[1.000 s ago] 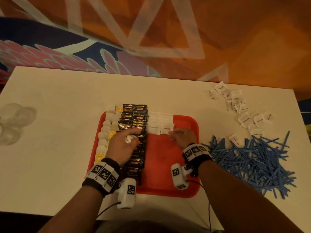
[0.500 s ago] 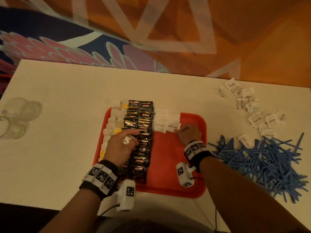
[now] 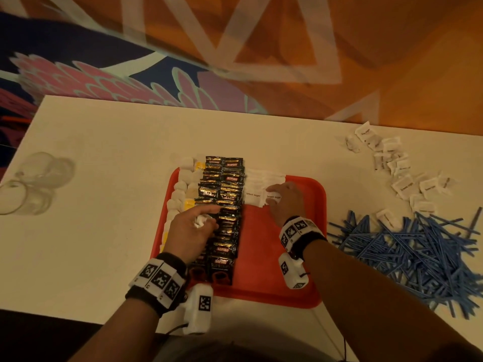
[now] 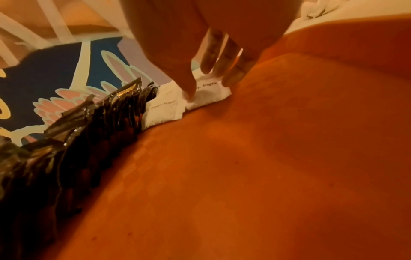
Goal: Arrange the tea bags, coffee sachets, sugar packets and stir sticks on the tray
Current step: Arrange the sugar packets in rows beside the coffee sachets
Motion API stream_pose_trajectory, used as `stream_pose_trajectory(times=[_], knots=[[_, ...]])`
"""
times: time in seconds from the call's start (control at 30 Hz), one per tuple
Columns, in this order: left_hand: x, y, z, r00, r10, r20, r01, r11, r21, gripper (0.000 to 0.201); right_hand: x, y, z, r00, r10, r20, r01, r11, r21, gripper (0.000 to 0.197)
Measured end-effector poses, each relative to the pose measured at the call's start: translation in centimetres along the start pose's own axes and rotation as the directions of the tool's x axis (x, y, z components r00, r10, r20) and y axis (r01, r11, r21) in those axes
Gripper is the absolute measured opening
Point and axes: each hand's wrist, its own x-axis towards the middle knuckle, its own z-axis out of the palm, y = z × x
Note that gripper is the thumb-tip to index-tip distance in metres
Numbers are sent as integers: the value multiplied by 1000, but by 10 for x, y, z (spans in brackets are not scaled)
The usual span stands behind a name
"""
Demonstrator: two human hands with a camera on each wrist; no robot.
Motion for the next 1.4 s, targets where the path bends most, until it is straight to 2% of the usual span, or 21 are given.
stream_pose_trajectory(times=[0.2, 0.3, 0.4, 0.47, 0.67, 0.73, 0.8, 0.93, 1.07, 1.13, 1.27, 1.33, 1.4], knots=[[-7, -5, -2, 1000, -3, 0, 3, 1000, -14, 31, -1, 2, 8, 1000, -6, 24, 6, 1000, -29, 32], [-12, -2, -2, 999, -30, 15, 32, 992, -120, 27, -5, 1, 6, 1000, 0, -13, 0, 1000, 1, 31], [-14, 6, 2, 989, -141, 46, 148, 936, -319, 18, -17, -6, -5, 998, 8, -59, -2, 996, 88, 28], [-13, 11, 6, 977, -187, 103, 213, 883, -419, 15, -30, -14, -15, 1000, 15, -21, -12, 987, 158, 24], [-14, 32, 28, 955, -188, 231, 289, 768, -572, 34, -83, -53, -42, 990, -139, -8, 135, 940, 312, 8], [-19, 39, 34, 955, -167, 244, 281, 766, -578, 34, -102, -68, -52, 977, -212, 33, 185, 913, 365, 5], [-24, 45, 40, 959, -143, 246, 260, 786, -560, 30, -115, -75, -57, 967, -246, 72, 201, 904, 377, 13], [-37, 59, 46, 946, -92, 310, 262, 783, -565, 26, -123, -74, -66, 982, -191, 5, 179, 930, 321, 9], [-46, 65, 49, 938, -39, 344, 223, 827, -516, 27, -130, -74, -77, 984, -173, 48, 157, 957, 243, 7], [-51, 69, 49, 934, -21, 357, 211, 839, -502, 25, -133, -74, -81, 986, -164, 17, 155, 957, 247, 6], [-60, 74, 49, 935, 16, 355, 156, 879, -450, 19, -134, -72, -85, 999, -25, -47, 42, 916, 399, 17], [-61, 71, 50, 945, 19, 328, 132, 892, -432, 23, -136, -72, -92, 999, 37, -35, -16, 880, 475, 16], [-63, 70, 51, 956, 8, 294, 118, 904, -411, 26, -140, -73, -100, 999, 47, -15, -32, 847, 531, 13]])
